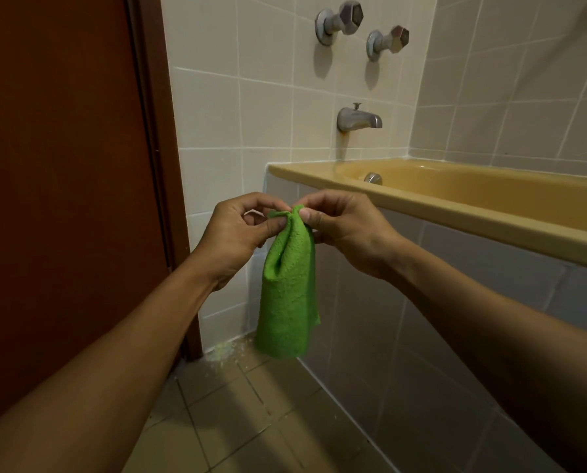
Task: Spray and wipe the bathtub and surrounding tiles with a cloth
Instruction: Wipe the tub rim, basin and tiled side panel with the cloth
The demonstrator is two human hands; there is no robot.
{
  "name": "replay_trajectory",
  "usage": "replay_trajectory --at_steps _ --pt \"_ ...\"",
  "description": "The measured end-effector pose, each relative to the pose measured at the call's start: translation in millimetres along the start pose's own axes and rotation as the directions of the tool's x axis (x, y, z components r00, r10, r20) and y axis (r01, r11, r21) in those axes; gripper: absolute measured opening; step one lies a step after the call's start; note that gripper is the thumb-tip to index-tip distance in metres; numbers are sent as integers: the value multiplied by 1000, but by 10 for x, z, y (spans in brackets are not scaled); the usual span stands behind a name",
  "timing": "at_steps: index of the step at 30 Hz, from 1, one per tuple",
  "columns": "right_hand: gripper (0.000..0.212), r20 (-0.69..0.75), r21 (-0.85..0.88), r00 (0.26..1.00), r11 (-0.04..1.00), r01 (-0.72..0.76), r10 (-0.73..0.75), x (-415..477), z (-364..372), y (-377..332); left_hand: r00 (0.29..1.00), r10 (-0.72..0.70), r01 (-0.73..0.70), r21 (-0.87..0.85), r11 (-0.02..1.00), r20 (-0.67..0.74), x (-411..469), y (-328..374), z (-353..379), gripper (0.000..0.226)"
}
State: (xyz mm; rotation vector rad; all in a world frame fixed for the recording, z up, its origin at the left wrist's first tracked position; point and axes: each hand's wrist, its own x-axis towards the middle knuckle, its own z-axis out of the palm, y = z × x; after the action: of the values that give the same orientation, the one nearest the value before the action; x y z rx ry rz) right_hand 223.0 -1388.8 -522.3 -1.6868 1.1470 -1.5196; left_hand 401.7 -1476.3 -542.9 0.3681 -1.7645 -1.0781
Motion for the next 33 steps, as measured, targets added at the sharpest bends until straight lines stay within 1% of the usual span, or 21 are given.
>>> replay_trajectory --at_steps 5,7,9,11,12,13,15,17,20,22,24,25,26,28,29,30,32,33 --pt "24 27 50 999 998 -46 44 -12 15 44 997 27 -21 84 996 -76 24 -36 -14 27" --pt "20 34 52 997 997 -64 63 -9 5 55 994 31 -18 126 992 -105 41 -38 -21 29" --pt "14 23 -2 998 998 -56 56 -2 -11 70 994 42 -26 149 988 -104 40 3 -5 23" --pt "8 -39 -74 999 996 -41 38 14 -38 64 997 8 2 141 990 -75 32 38 31 11" --pt "8 -96 -98 995 994 -40 31 26 -56 51 998 -36 41 119 992 -46 27 50 41 4" --pt "8 -155 -108 988 993 -43 26 37 -75 39 996 -92 92 82 992 -8 18 50 51 9" --pt "7 -251 -103 968 994 -42 15 57 -134 22 976 -195 193 29 981 100 -1 16 64 31" --pt "4 -306 -78 952 996 -37 11 68 -204 -6 954 -249 242 61 968 169 -47 -29 84 46" --pt "7 -353 -16 935 1000 -27 19 76 -315 -61 914 -308 315 18 949 265 -146 -134 194 49" --pt "16 -378 1 925 1000 -23 21 88 -369 -73 906 -324 361 -96 928 273 -191 -192 279 49" --pt "23 -385 -38 922 998 -47 29 99 -404 -55 918 -335 380 -232 895 211 -187 -206 337 46" --pt "25 -381 -71 924 994 -78 46 94 -413 -55 927 -336 370 -268 890 163 -167 -216 347 42" --pt "25 -368 -110 927 986 -123 74 83 -425 -66 938 -325 345 -269 899 117 -145 -218 347 35" --pt "21 -306 -205 941 955 -213 144 68 -482 -58 955 -289 296 -173 940 62 -102 -201 321 19" --pt "21 -269 -271 949 932 -241 168 53 -519 -49 961 -269 275 -97 957 67 -83 -190 299 15" --pt "26 -229 -343 957 906 -249 176 34 -547 -41 964 -252 255 -25 967 89 -70 -163 275 13" --pt "44 -101 -459 975 860 -224 200 -26 -570 -33 960 -233 221 90 971 156 -46 -115 231 13" --pt "50 -18 -483 976 853 -200 218 -56 -547 -37 956 -227 204 134 970 185 -26 -104 210 13"
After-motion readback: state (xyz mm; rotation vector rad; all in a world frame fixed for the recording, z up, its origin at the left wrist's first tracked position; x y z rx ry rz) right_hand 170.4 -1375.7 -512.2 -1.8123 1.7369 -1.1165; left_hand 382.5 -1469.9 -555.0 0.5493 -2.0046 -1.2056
